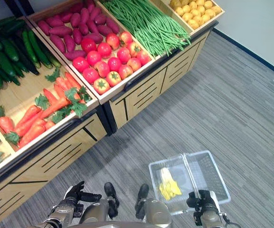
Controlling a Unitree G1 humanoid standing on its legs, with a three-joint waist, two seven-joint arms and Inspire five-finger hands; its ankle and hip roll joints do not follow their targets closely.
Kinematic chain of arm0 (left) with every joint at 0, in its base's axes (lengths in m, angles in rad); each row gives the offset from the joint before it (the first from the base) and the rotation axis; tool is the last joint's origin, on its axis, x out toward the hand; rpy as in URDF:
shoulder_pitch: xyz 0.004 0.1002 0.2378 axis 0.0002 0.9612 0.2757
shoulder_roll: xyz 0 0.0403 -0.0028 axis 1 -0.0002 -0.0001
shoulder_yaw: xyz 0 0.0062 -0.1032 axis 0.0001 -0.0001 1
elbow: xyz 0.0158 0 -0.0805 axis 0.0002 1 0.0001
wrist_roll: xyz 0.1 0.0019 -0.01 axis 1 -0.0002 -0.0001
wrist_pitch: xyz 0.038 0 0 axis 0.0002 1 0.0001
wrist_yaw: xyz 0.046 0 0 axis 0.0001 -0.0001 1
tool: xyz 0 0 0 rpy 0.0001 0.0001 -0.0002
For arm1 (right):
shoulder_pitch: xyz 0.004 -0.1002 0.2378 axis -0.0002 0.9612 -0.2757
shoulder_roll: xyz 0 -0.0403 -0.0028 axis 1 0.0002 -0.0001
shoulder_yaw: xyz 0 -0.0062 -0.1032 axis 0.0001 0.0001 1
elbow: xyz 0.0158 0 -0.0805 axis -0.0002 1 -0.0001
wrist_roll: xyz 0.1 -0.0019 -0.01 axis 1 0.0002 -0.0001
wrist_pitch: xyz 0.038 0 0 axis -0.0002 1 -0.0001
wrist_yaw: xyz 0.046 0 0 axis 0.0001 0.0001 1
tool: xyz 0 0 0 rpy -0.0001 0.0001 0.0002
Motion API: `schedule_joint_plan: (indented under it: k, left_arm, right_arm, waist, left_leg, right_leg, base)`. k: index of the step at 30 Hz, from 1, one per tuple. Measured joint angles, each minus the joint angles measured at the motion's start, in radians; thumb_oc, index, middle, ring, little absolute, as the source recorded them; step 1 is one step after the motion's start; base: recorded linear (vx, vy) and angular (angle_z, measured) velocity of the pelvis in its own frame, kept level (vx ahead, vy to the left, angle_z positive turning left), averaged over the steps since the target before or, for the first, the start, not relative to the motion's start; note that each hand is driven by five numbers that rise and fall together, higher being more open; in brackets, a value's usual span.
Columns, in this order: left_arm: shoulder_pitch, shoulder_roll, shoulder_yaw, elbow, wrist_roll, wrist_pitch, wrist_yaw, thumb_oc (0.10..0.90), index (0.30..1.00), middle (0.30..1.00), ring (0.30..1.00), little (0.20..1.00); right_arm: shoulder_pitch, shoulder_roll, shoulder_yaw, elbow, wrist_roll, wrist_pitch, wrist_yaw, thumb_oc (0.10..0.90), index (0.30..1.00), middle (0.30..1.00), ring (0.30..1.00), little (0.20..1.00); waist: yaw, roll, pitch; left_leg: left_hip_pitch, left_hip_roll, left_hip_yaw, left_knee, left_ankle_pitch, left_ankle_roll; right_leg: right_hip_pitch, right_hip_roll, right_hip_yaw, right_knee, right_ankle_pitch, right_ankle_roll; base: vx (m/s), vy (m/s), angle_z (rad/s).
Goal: Get the vegetables into the basket
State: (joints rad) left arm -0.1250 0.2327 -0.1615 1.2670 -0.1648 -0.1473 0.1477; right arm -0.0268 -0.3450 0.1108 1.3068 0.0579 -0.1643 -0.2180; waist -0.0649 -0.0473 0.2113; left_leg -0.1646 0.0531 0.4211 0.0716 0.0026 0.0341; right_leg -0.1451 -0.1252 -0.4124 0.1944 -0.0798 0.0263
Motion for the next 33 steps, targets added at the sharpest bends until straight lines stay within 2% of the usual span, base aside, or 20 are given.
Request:
schedule_joint_plan:
  k: [3,5,6,7,8,10,11,12,13,14,17,21,23,24,25,26,29,30,31,33]
  left_arm:
    - [0.000,0.043,0.009,-0.011,0.000,-0.007,0.001,0.900,1.000,1.000,1.000,1.000]
    - [0.011,0.058,0.016,0.005,-0.001,-0.004,0.002,0.900,1.000,1.000,1.000,1.000]
    - [0.011,0.070,0.017,0.004,-0.001,-0.005,0.003,0.900,1.000,1.000,1.000,1.000]
    - [0.010,0.075,0.017,0.005,-0.001,-0.004,0.004,0.900,1.000,1.000,1.000,1.000]
    - [0.012,0.072,0.017,0.006,-0.001,-0.004,0.005,0.900,1.000,1.000,1.000,1.000]
    - [0.011,0.065,0.017,0.010,-0.001,-0.003,0.005,0.900,1.000,1.000,1.000,1.000]
    - [0.001,0.059,0.018,0.034,-0.001,-0.005,0.006,0.900,1.000,1.000,1.000,1.000]
    - [0.000,0.059,0.018,0.042,-0.001,-0.007,0.007,0.900,1.000,1.000,1.000,1.000]
    - [0.007,0.062,0.018,0.044,-0.001,-0.008,0.007,0.900,1.000,1.000,1.000,1.000]
    - [0.032,0.072,0.019,0.041,-0.001,-0.010,0.005,0.900,1.000,1.000,1.000,1.000]
    - [0.069,0.050,0.029,0.030,-0.001,-0.007,0.002,0.900,1.000,1.000,1.000,1.000]
    - [0.067,0.005,0.038,0.022,-0.001,-0.005,0.007,0.900,1.000,1.000,1.000,1.000]
    - [0.053,-0.031,0.042,0.018,-0.005,-0.006,0.021,0.900,1.000,1.000,1.000,1.000]
    - [0.049,-0.041,0.053,0.015,-0.014,-0.008,0.029,0.900,1.000,1.000,1.000,1.000]
    - [0.045,-0.057,0.118,0.015,-0.047,-0.013,0.068,0.900,1.000,1.000,1.000,1.000]
    - [0.044,-0.056,0.199,0.024,-0.069,-0.015,0.120,0.900,1.000,1.000,1.000,1.000]
    - [0.025,0.059,0.647,0.037,-0.277,-0.058,0.320,0.900,1.000,1.000,1.000,1.000]
    - [0.029,0.095,0.689,0.050,-0.312,-0.067,0.347,0.900,1.000,1.000,1.000,1.000]
    - [0.032,0.191,0.672,0.138,-0.363,-0.073,0.369,0.900,1.000,1.000,1.000,1.000]
    - [0.058,0.258,0.616,0.095,-0.389,-0.074,0.429,0.900,1.000,1.000,1.000,1.000]
  right_arm:
    - [-0.013,0.002,0.000,0.002,-0.001,0.009,0.000,0.400,0.300,0.300,0.300,0.300]
    - [-0.040,0.002,0.002,0.006,-0.001,0.010,0.000,0.400,0.300,0.300,0.300,0.300]
    - [-0.041,0.001,0.003,-0.006,-0.001,0.005,-0.004,0.400,0.300,0.300,0.300,0.300]
    - [-0.042,0.003,0.003,-0.017,-0.001,0.001,-0.004,0.400,0.300,0.300,0.300,0.300]
    - [-0.042,0.004,0.003,-0.017,-0.001,-0.001,-0.003,0.400,0.300,0.300,0.300,0.300]
    - [-0.046,0.005,0.002,0.004,0.000,0.001,-0.007,0.400,0.300,0.300,0.300,0.300]
    - [-0.042,0.004,0.001,0.044,0.001,0.004,-0.010,0.400,0.300,0.300,0.300,0.300]
    - [-0.032,0.004,-0.001,0.052,0.001,0.004,-0.016,0.400,0.300,0.300,0.300,0.300]
    - [-0.004,0.008,-0.006,0.054,0.001,0.005,-0.013,0.400,0.300,0.300,0.300,0.300]
    - [0.025,0.028,-0.024,0.059,0.001,0.005,-0.004,0.400,0.300,0.300,0.300,0.300]
    - [-0.009,0.010,-0.028,0.055,0.001,0.000,-0.003,0.400,0.300,0.300,0.300,0.300]
    - [-0.019,-0.029,-0.028,0.039,-0.001,0.003,0.000,0.400,0.300,0.300,0.300,0.300]
    - [-0.020,-0.039,-0.026,0.042,-0.001,0.009,-0.002,0.400,0.300,0.300,0.300,0.300]
    - [-0.014,-0.039,-0.024,0.049,-0.002,0.012,-0.002,0.400,0.300,0.300,0.300,0.300]
    - [-0.013,-0.032,-0.023,0.055,-0.004,0.013,-0.002,0.400,0.300,0.300,0.300,0.300]
    - [-0.009,-0.029,-0.023,0.060,-0.008,0.011,-0.003,0.400,0.300,0.300,0.300,0.300]
    - [0.034,-0.020,-0.021,0.078,-0.014,0.008,-0.023,0.400,0.300,0.300,0.300,0.300]
    - [0.044,-0.020,-0.019,0.077,-0.015,0.007,-0.024,0.400,0.300,0.300,0.300,0.300]
    - [0.045,-0.023,-0.013,0.082,-0.025,0.013,-0.024,0.400,0.300,0.300,0.300,0.300]
    - [0.063,-0.028,-0.005,0.074,-0.052,0.015,-0.025,0.400,0.300,0.300,0.300,0.300]
  waist:
    - [0.029,-0.005,-0.002]
    - [0.027,-0.005,-0.002]
    - [0.025,-0.006,-0.003]
    - [0.023,-0.011,-0.002]
    - [0.026,-0.010,-0.001]
    - [0.024,-0.006,0.000]
    - [0.018,-0.008,-0.003]
    - [0.012,-0.012,-0.005]
    - [-0.001,-0.023,-0.009]
    - [0.005,-0.050,-0.029]
    - [0.029,0.007,-0.059]
    - [0.031,0.033,-0.064]
    - [0.034,0.070,-0.065]
    - [0.036,0.083,-0.070]
    - [0.040,0.097,-0.078]
    - [0.040,0.108,-0.086]
    - [0.044,0.092,-0.139]
    - [0.043,0.087,-0.151]
    - [0.036,0.078,-0.166]
    - [0.027,0.066,-0.175]
  left_leg:
    - [0.018,-0.031,-0.011,-0.025,-0.009,0.019]
    - [0.055,-0.034,-0.012,-0.053,-0.008,0.023]
    - [0.064,-0.034,-0.028,-0.055,-0.015,0.033]
    - [0.073,-0.038,-0.047,-0.058,-0.020,0.041]
    - [0.080,-0.040,-0.061,-0.068,-0.019,0.040]
    - [0.086,-0.042,-0.085,-0.087,-0.006,0.021]
    - [0.086,-0.044,-0.125,-0.091,-0.002,0.003]
    - [0.089,-0.043,-0.159,-0.091,0.002,-0.013]
    - [0.100,-0.033,-0.220,-0.088,0.008,-0.044]
    - [0.121,-0.018,-0.259,-0.085,-0.001,-0.092]
    - [0.102,0.095,-0.233,-0.084,0.018,-0.110]
    - [0.087,0.159,-0.220,-0.104,0.078,-0.130]
    - [0.080,0.162,-0.226,-0.119,0.076,-0.138]
    - [0.077,0.161,-0.234,-0.121,0.075,-0.160]
    - [0.082,0.149,-0.242,-0.128,0.076,-0.168]
    - [0.103,0.137,-0.246,-0.141,0.075,-0.168]
    - [0.134,0.098,-0.242,-0.158,0.067,-0.164]
    - [0.138,0.092,-0.239,-0.158,0.065,-0.161]
    - [0.154,0.080,-0.215,-0.158,0.056,-0.149]
    - [0.159,0.063,-0.200,-0.158,0.052,-0.141]
  right_leg:
    - [-0.032,-0.033,0.028,0.074,0.001,0.006]
    - [-0.067,-0.055,0.041,0.202,-0.001,0.017]
    - [-0.129,-0.073,0.104,0.343,0.009,0.035]
    - [-0.179,-0.076,0.177,0.422,-0.002,0.089]
    - [-0.188,-0.077,0.212,0.394,-0.009,0.102]
    - [-0.173,-0.089,0.260,0.138,0.000,0.122]
    - [-0.138,-0.104,0.352,-0.139,0.081,0.149]
    - [-0.137,-0.109,0.415,-0.221,0.143,0.143]
    - [-0.123,-0.107,0.431,-0.233,0.224,0.136]
    - [-0.090,-0.086,0.397,-0.211,0.248,0.109]
    - [-0.077,0.018,0.347,-0.247,0.240,0.067]
    - [-0.046,0.083,0.271,-0.282,0.238,0.023]
    - [-0.044,0.083,0.242,-0.281,0.239,0.024]
    - [-0.043,0.080,0.235,-0.281,0.239,0.024]
    - [-0.034,0.067,0.228,-0.281,0.240,0.030]
    - [-0.016,0.049,0.221,-0.281,0.237,0.037]
    - [0.005,0.012,0.226,-0.281,0.242,0.061]
    - [0.005,0.006,0.230,-0.281,0.245,0.061]
    - [0.005,-0.002,0.250,-0.281,0.249,0.066]
    - [0.004,-0.016,0.263,-0.281,0.254,0.074]
  base:
    - [0.08,0.180,0.18]
    - [0.02,0.079,0.12]
    - [0.12,-0.037,0.34]
    - [0.14,-0.116,0.40]
    - [0.18,-0.253,0.29]
    - [0.19,-0.327,0.43]
    - [0.18,-0.330,0.88]
    - [0.18,-0.497,1.46]
    - [0.09,-0.439,1.59]
    - [0.06,-0.439,1.20]
    - [0.02,-0.234,0.26]
    - [0.00,-0.111,0.41]
    - [0.02,-0.046,0.34]
    - [0.04,0.027,0.34]
    - [0.06,0.055,0.30]
    - [0.07,0.075,0.23]
    - [0.05,0.123,0.06]
    - [0.04,0.108,-0.28]
    - [0.02,0.083,-0.33]
    - [0.00,0.045,-0.18]
